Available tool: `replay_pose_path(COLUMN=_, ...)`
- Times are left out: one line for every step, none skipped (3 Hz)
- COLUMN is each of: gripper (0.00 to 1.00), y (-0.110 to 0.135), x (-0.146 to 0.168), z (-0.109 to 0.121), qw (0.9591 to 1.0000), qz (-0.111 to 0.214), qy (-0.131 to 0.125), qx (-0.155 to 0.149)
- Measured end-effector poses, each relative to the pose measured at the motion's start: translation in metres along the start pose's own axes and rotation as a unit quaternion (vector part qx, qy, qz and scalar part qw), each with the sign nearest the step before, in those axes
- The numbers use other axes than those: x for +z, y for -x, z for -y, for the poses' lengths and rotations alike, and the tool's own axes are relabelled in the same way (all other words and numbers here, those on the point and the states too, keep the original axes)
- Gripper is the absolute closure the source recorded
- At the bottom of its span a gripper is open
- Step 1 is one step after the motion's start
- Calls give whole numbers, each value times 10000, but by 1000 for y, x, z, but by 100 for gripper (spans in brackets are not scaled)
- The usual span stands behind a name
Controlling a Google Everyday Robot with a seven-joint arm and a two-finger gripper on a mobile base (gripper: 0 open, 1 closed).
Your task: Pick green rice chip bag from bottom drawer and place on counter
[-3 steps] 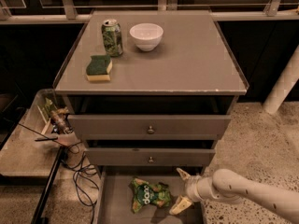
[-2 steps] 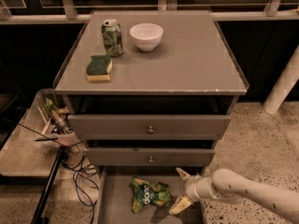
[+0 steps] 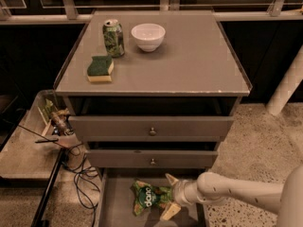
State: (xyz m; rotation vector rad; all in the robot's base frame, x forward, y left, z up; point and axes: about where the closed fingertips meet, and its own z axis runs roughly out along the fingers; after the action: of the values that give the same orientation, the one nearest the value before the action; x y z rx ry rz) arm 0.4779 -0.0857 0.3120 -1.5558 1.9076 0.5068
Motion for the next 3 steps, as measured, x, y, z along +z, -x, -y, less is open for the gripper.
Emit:
replay_pose_path(gripper=0, y=-7, x=33, z=-2, qw=9999, qz=-2, qy=60, qx=116)
replay_pose_path(gripper=0, y=-13, x=57, z=-5, qw=9998, qz=52, qy=30, qx=214)
replay_pose_path(gripper=0, y=-24, x=85, z=-7, qw=9996, qz=74, qy=-123, qx=250)
